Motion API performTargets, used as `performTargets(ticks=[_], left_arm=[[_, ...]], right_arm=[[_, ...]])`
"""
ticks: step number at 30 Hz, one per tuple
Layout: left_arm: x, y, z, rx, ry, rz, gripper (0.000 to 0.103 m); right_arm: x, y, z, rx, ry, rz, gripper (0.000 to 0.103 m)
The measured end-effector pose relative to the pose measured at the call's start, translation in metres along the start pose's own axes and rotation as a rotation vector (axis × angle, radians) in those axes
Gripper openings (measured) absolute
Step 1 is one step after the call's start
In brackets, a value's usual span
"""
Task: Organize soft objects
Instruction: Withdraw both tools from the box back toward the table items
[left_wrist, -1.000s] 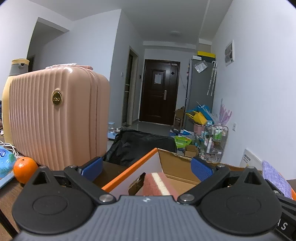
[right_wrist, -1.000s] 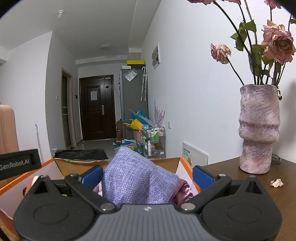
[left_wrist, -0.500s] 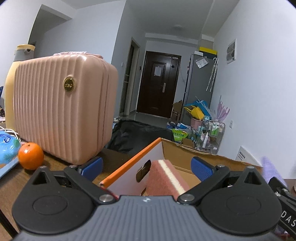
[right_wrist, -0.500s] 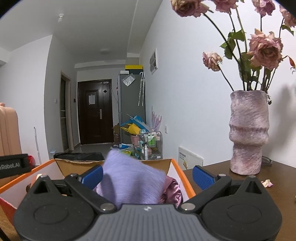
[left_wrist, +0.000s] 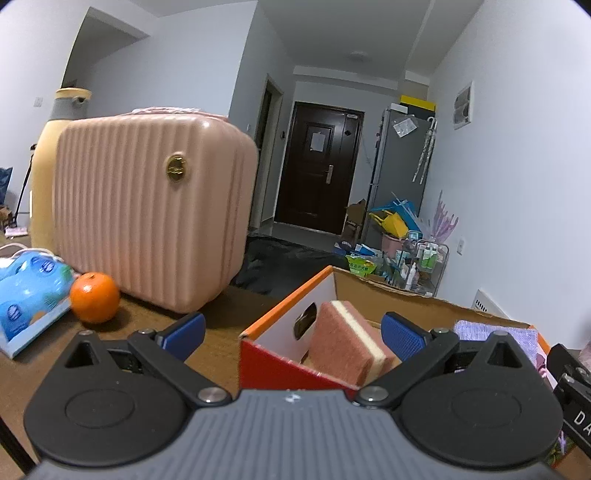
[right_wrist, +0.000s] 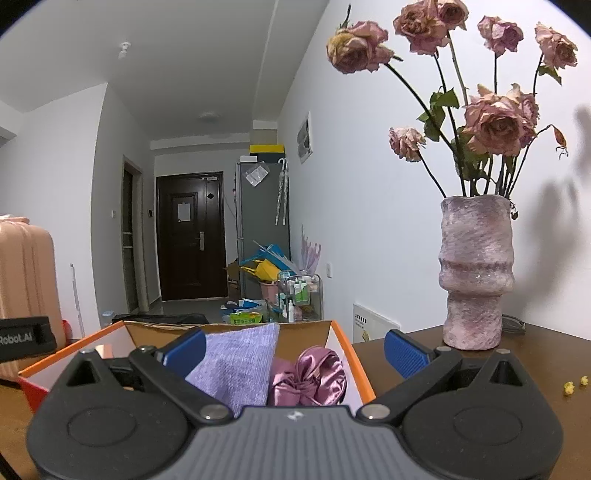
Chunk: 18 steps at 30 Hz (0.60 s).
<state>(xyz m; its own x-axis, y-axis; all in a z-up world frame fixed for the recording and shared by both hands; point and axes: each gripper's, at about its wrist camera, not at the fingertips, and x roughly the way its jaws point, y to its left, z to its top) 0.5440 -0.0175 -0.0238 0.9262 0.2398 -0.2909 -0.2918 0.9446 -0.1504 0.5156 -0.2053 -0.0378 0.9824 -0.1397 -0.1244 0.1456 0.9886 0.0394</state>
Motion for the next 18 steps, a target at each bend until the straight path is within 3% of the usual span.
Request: performTargets(ticks=[18], left_arm=[[-0.083, 0.039, -0.020, -0.022, 0.053, -0.006, 0.103]], right_arm=[[-0.096, -0.017, -0.009, -0.009, 0.020, 0.043, 0.103]])
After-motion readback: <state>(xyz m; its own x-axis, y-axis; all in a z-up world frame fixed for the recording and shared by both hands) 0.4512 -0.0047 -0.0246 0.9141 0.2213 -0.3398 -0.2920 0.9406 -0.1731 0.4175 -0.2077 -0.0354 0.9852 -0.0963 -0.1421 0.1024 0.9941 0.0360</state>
